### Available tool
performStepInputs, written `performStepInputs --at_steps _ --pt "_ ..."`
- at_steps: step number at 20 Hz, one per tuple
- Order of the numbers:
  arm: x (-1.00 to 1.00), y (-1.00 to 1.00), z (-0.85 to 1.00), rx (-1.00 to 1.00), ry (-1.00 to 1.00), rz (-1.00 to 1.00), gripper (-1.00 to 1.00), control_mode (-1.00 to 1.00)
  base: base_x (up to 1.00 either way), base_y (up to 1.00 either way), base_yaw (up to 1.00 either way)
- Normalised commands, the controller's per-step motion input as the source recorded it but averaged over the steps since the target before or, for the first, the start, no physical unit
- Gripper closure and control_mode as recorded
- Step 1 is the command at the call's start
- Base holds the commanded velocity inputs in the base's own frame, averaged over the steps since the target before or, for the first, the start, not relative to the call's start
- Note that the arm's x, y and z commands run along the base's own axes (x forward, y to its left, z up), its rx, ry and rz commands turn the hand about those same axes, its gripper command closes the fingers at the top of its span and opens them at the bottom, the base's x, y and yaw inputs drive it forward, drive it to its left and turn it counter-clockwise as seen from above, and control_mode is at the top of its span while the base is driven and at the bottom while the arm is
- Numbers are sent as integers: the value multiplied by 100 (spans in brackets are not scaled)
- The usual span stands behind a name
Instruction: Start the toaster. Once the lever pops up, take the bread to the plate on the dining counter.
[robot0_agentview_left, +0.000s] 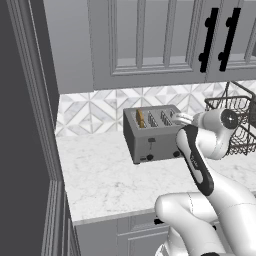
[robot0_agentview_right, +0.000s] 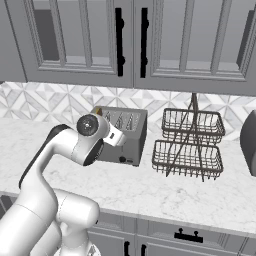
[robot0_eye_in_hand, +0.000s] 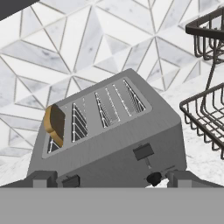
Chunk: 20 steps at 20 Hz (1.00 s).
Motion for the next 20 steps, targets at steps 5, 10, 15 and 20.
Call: performStepInputs --at_steps 5,10,15,20 --pt "0 0 0 0 0 0 -100 -100 0 0 0" --pt "0 0 0 0 0 0 -100 -100 0 0 0" --pt "0 0 0 0 0 0 -100 -100 0 0 0" --pt "0 0 0 0 0 0 -100 -100 0 0 0"
